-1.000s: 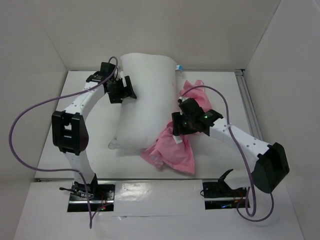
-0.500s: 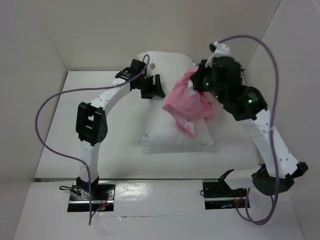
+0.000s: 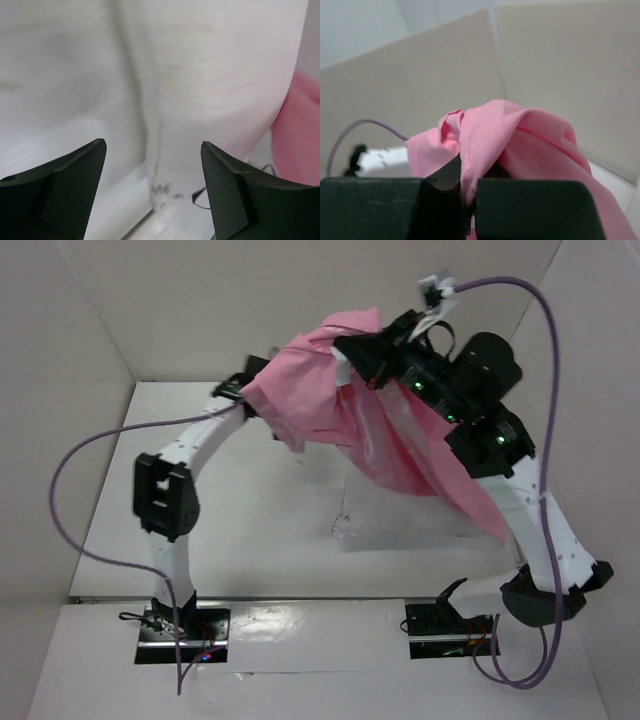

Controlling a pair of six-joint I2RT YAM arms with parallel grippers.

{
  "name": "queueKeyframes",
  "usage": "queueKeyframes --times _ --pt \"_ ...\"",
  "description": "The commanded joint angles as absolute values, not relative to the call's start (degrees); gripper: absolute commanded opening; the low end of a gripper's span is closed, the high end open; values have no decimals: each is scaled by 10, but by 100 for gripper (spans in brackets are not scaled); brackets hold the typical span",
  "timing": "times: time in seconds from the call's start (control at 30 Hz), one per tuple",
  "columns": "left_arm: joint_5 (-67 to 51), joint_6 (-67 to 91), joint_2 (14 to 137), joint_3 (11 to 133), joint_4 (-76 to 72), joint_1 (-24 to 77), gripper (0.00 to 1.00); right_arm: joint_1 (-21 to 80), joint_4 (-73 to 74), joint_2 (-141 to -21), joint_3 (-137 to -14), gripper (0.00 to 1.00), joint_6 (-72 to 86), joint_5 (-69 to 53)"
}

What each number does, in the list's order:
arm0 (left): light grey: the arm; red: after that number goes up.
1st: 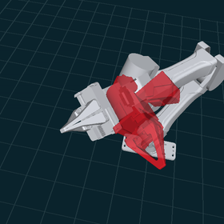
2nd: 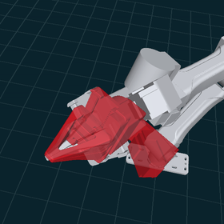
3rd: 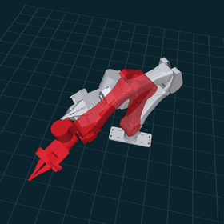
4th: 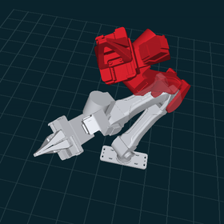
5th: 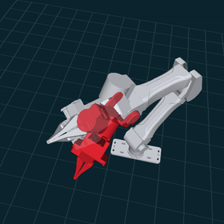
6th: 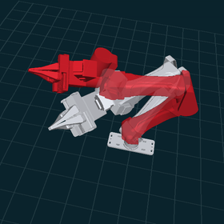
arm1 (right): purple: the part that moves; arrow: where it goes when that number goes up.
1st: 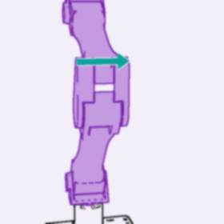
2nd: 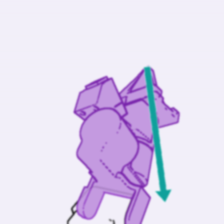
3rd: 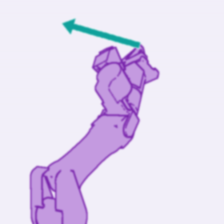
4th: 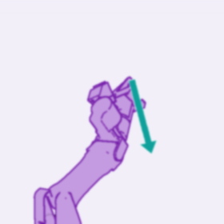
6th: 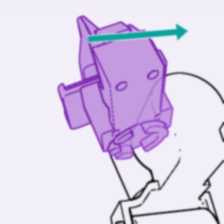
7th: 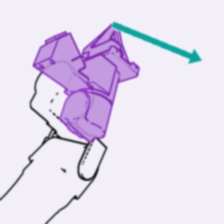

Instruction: Put the pillow into the pillowcase

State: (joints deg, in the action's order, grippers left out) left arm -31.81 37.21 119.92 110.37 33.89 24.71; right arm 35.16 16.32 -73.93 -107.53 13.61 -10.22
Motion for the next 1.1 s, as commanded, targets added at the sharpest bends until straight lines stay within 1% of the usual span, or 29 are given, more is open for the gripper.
queueKeyframes --times 0.0,0.03,0.13,0.17,0.2,0.27,0.3,0.33,0.43,0.5,0.53,0.57,0.67,0.77,0.8,0.87,0.9,0.97,1.07 --pt "-249 381 1030 1023 399 105 89 362 70 -788 -1061 0 136 -218" --pt "-238 381 976 1003 423 50 89 368 64 -806 -1061 0 142 -243" --pt "-231 387 911 929 444 -32 89 374 47 -830 -1056 0 148 -271" --pt "-231 393 872 911 444 -79 89 380 41 -837 -1056 0 154 -279" --pt "-249 393 856 879 444 -100 89 380 34 -837 -1046 0 154 -288" --pt "-286 377 830 854 431 -145 91 380 34 -851 -1032 0 160 -296" --pt "-320 363 811 835 405 -155 96 380 34 -851 -1025 0 160 -309" --pt "-395 353 803 828 396 -155 98 380 34 -851 -1013 0 168 -309" --pt "-501 344 776 782 344 -139 99 380 22 -851 -989 0 174 -321" --pt "-532 359 759 748 304 -126 99 380 28 -845 -989 0 180 -326" --pt "-554 373 748 703 275 -120 100 380 39 -845 -989 0 180 -326" --pt "-602 392 730 680 213 -120 100 380 47 -845 -989 0 180 -326" --pt "-672 450 704 611 136 -120 100 380 68 -845 -995 0 180 -326" --pt "-710 496 670 568 70 -109 100 380 83 -851 -1001 0 180 -326" --pt "-717 507 662 560 62 -109 100 380 83 -851 -1006 0 180 -326" --pt "-710 487 650 555 110 -101 100 374 95 -851 -1006 0 175 -326" --pt "-685 448 650 555 139 -96 100 374 95 -851 -1006 0 175 -326" --pt "-661 424 656 548 180 -90 100 374 95 -851 -1006 0 175 -332" --pt "-599 396 668 528 185 -90 100 374 105 -851 -1006 0 175 -337"
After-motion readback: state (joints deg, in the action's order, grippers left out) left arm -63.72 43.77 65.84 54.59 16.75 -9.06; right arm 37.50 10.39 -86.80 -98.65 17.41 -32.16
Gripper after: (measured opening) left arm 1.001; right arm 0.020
